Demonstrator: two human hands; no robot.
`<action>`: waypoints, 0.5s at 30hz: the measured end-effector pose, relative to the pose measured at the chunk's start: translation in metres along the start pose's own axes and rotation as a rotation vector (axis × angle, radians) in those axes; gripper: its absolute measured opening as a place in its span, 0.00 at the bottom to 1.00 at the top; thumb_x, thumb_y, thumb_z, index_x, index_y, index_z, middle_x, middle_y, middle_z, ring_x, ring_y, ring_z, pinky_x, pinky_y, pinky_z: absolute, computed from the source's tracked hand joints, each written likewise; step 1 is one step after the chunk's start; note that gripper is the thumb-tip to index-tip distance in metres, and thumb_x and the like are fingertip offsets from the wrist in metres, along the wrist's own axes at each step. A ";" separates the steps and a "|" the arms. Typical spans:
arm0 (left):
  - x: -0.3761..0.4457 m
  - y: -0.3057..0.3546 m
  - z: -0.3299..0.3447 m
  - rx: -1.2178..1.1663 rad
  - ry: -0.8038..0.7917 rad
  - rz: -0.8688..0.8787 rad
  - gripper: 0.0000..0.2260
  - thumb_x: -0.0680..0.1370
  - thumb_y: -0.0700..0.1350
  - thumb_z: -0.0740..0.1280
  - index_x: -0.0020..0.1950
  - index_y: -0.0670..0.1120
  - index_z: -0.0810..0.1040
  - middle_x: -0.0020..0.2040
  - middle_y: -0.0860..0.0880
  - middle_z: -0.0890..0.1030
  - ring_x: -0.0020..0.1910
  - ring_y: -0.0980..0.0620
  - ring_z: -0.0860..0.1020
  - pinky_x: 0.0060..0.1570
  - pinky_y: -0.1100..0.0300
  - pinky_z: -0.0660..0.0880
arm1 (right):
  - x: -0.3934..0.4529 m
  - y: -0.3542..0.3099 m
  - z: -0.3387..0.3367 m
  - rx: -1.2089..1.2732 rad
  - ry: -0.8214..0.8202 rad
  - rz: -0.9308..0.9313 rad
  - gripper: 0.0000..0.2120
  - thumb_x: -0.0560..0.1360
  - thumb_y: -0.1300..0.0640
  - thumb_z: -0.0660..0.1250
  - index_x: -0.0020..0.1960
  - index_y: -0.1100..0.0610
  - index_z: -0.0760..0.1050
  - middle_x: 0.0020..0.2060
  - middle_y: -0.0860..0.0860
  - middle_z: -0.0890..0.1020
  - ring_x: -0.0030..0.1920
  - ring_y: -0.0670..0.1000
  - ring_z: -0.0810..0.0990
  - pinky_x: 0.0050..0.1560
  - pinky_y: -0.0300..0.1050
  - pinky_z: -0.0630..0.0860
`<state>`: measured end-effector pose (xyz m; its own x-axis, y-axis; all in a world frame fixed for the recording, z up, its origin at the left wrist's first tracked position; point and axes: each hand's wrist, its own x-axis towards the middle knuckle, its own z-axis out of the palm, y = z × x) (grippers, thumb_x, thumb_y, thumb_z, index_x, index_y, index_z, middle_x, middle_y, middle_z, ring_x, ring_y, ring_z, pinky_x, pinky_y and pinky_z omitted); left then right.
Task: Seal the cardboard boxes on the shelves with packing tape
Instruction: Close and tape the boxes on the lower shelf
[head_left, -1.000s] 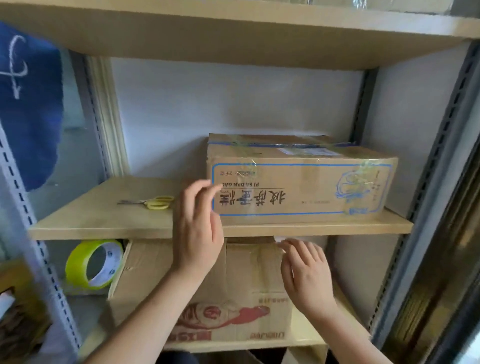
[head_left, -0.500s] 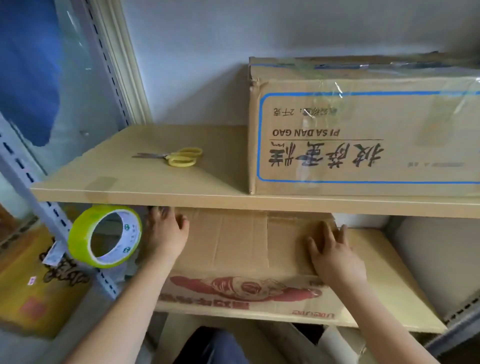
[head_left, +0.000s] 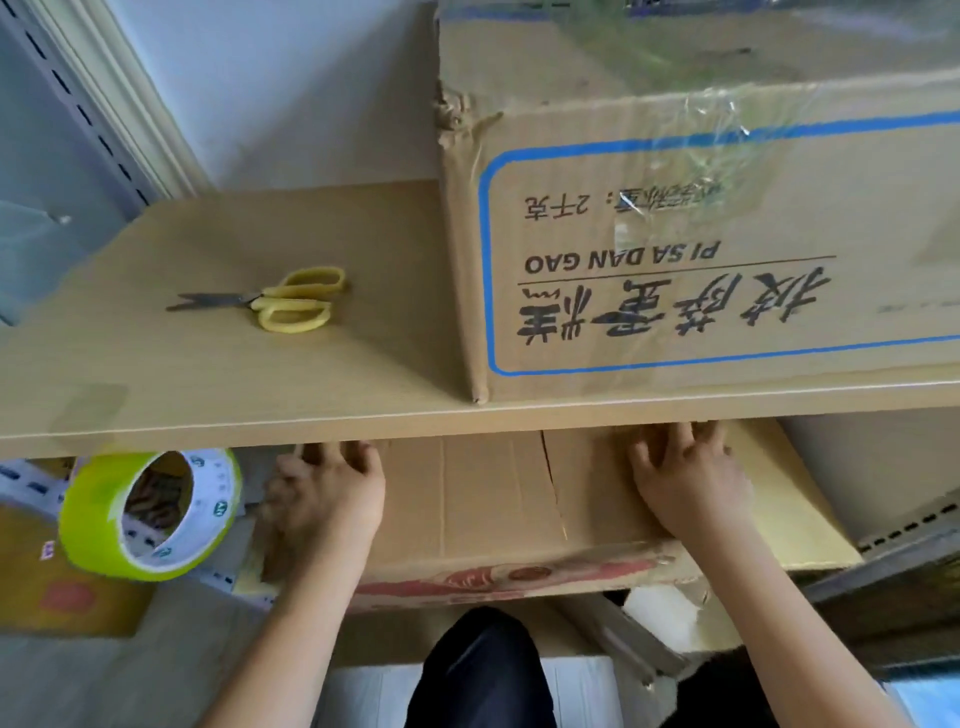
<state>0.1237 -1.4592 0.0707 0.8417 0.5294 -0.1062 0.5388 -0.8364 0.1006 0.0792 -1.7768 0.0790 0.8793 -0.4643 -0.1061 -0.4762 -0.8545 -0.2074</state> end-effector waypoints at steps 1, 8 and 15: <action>-0.010 0.000 0.001 -0.005 0.018 0.045 0.27 0.80 0.64 0.47 0.75 0.52 0.61 0.66 0.33 0.65 0.63 0.34 0.68 0.65 0.41 0.65 | -0.001 0.004 0.000 0.013 0.031 0.040 0.28 0.78 0.36 0.51 0.68 0.55 0.63 0.58 0.61 0.70 0.58 0.65 0.74 0.54 0.55 0.74; -0.041 -0.017 0.016 -0.080 0.096 0.187 0.34 0.77 0.68 0.43 0.80 0.54 0.46 0.66 0.34 0.64 0.61 0.35 0.71 0.60 0.46 0.72 | -0.029 0.034 0.010 -0.084 0.144 0.053 0.33 0.79 0.33 0.47 0.75 0.54 0.56 0.72 0.64 0.64 0.70 0.65 0.66 0.68 0.58 0.65; -0.055 -0.055 0.008 -0.200 0.037 0.275 0.32 0.80 0.64 0.49 0.81 0.54 0.47 0.67 0.39 0.65 0.62 0.39 0.73 0.58 0.50 0.72 | -0.050 0.024 0.003 -0.120 0.013 -0.081 0.43 0.71 0.23 0.38 0.80 0.44 0.43 0.80 0.53 0.43 0.78 0.61 0.50 0.74 0.59 0.57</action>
<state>0.0468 -1.4433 0.0635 0.9552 0.2957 -0.0126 0.2847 -0.9060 0.3132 0.0234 -1.7735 0.0761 0.9152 -0.3949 -0.0808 -0.4016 -0.9107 -0.0968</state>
